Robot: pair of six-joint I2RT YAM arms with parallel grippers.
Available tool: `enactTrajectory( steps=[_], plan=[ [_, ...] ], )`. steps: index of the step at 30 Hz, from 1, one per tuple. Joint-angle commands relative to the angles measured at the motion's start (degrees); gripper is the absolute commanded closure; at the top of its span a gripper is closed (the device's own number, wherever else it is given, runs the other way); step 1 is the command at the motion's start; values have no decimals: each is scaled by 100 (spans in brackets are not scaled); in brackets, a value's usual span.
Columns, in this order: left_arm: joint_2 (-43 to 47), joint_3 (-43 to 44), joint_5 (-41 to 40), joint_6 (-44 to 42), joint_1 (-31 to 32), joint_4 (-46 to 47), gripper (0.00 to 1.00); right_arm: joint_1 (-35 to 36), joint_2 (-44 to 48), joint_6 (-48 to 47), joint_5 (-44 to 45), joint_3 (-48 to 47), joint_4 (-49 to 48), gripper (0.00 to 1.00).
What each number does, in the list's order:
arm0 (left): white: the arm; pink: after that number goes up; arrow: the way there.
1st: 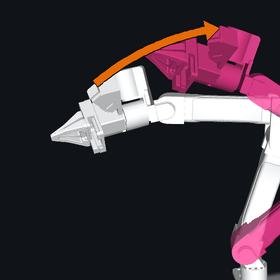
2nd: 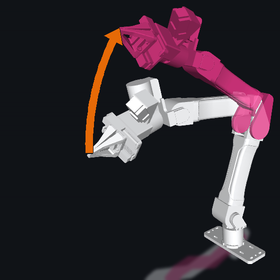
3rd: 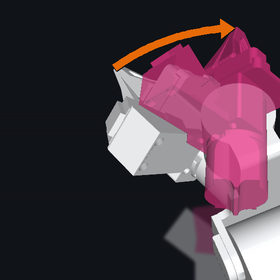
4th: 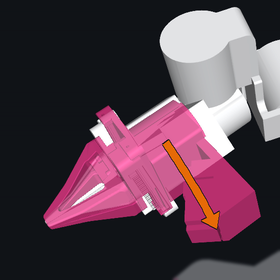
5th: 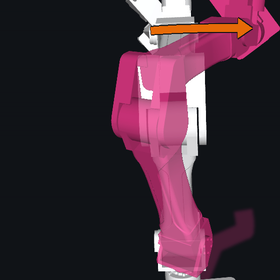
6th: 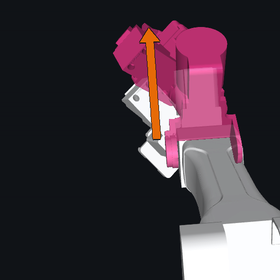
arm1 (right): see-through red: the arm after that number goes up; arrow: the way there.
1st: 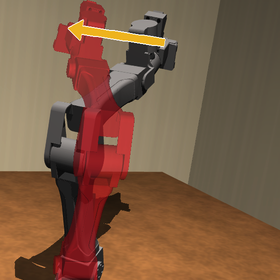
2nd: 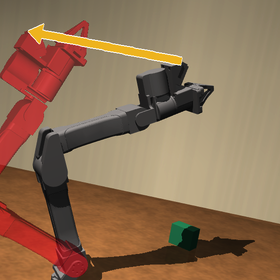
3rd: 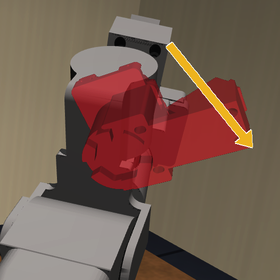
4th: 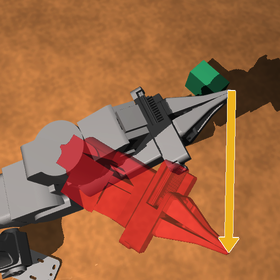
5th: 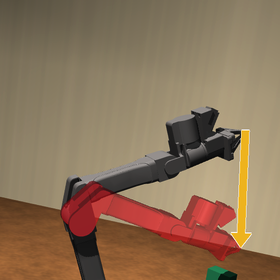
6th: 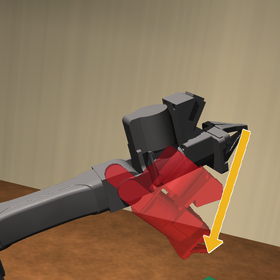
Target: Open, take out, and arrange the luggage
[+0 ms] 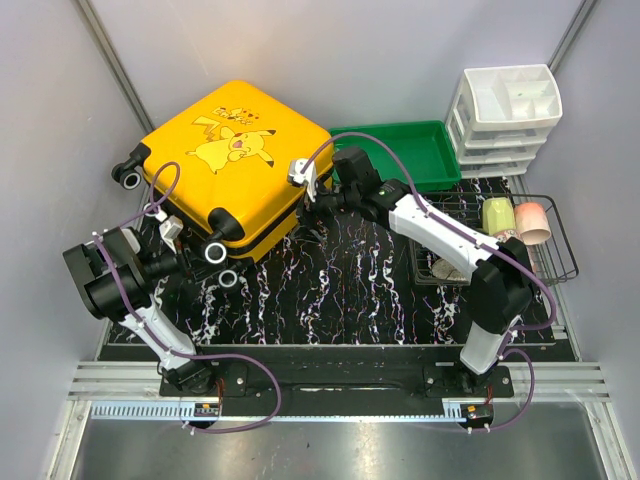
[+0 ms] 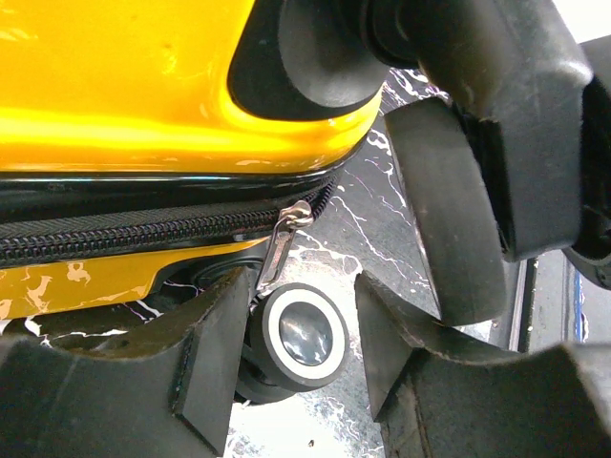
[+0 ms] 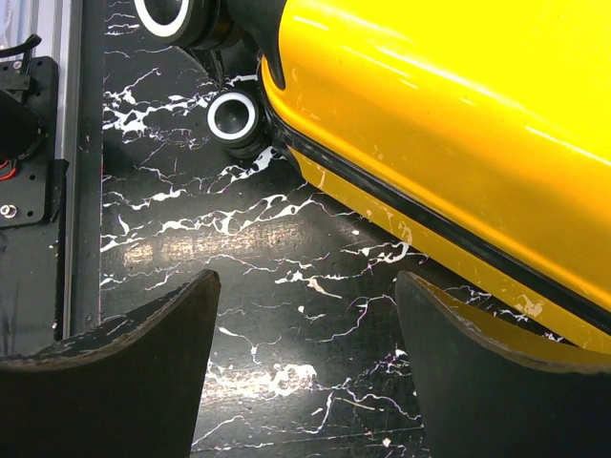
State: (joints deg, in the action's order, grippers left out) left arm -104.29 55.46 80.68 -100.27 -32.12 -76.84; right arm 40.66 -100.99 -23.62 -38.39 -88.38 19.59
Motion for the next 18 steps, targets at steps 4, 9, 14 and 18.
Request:
enactTrajectory(
  steps=[4, 9, 14, 18],
  plan=[
    [-48, 88, 1441, -370, -49, -1193, 49, 151, 308, -493, -82, -187, -403, 15],
    [14, 0, 1406, -388, -58, -1193, 51, 1170, 36, -889, 918, -349, -1227, 17],
    [146, -62, 1327, -371, -58, -1193, 51, 2329, 62, -2365, 2255, 1074, -3912, 15],
    [146, -36, 1353, -301, -58, -1193, 51, 2779, -140, -3007, 2573, 1620, -5226, 11]
  ],
)
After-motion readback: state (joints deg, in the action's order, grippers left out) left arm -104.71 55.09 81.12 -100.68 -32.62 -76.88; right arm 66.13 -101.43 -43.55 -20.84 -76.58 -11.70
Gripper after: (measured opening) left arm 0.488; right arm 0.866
